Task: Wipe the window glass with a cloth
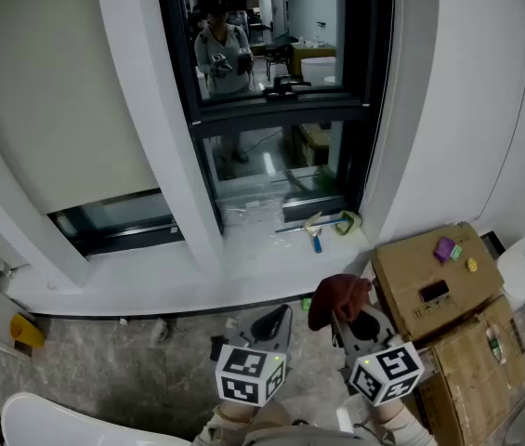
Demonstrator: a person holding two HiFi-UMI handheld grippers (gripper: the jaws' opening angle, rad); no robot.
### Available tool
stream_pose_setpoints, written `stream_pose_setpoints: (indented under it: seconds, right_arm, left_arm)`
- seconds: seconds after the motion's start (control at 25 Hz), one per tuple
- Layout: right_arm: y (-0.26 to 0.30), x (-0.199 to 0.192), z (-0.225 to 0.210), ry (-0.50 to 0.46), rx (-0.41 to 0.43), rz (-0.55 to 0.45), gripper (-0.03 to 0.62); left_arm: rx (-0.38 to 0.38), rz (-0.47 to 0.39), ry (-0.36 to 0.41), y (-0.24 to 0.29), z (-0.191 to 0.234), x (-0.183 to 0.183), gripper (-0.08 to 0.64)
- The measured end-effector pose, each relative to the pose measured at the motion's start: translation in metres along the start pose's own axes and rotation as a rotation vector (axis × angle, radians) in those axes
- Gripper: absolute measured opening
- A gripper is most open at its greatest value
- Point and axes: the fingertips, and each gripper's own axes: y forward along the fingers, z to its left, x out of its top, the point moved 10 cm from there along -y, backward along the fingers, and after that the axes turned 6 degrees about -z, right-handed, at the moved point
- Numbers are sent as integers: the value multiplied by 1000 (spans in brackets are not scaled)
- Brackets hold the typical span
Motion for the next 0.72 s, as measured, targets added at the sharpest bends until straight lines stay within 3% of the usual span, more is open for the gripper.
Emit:
stream_pose_setpoints:
  seconds: [0.36, 0.72]
  right_arm:
    - [-17, 4, -2, -14, 8, 9, 61]
    - [23, 12, -6, 2, 40, -19, 61]
  left_arm:
    - [13, -11, 4, -11, -15, 6, 5]
    - [30, -31, 14, 6, 23, 18, 5]
